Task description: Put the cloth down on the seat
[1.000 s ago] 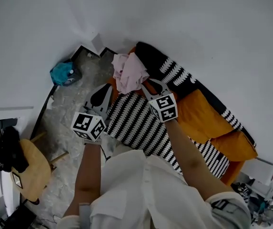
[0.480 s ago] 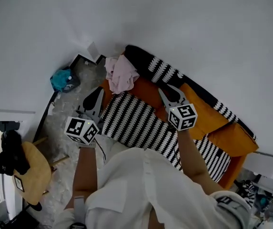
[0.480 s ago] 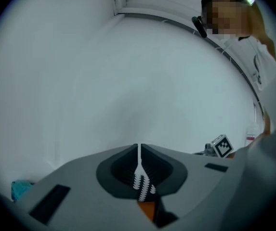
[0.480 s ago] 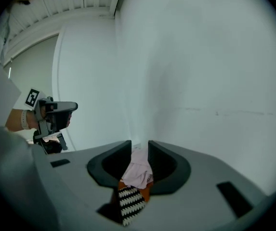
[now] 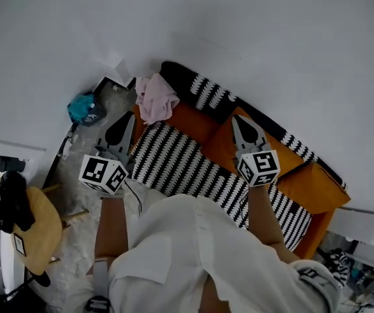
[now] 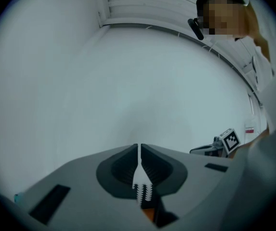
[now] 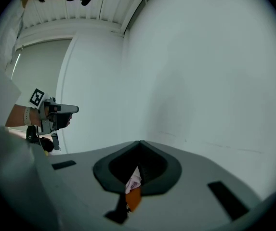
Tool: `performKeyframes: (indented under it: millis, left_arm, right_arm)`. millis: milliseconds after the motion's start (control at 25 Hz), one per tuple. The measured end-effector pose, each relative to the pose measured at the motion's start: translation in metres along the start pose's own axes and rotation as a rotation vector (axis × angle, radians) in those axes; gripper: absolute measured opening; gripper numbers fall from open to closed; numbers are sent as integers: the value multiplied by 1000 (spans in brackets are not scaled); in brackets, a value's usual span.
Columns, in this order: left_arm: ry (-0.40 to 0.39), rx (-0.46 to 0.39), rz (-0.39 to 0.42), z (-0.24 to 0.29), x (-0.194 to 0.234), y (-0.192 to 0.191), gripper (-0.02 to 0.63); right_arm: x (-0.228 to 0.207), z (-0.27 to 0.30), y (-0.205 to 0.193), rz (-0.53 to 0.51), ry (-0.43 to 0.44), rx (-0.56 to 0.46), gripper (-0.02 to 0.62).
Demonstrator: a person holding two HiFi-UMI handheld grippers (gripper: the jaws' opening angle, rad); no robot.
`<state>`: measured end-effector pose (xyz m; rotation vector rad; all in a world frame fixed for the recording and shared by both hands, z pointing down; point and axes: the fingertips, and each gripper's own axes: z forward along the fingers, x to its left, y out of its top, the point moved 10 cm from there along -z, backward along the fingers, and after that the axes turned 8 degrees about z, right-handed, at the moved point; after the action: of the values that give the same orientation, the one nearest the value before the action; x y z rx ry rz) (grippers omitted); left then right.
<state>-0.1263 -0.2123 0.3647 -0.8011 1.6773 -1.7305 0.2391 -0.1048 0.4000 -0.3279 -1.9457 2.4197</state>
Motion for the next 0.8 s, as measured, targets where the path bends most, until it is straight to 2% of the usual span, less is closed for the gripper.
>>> performKeyframes:
  millis: [360, 800]
  left_arm:
    - [50, -8, 18, -35, -56, 7, 32]
    - [124, 33, 24, -88, -96, 4, 32]
  right_arm:
    - [-9, -57, 3, -24, 61, -7, 9]
    - [8, -66, -2, -40, 173, -9, 9]
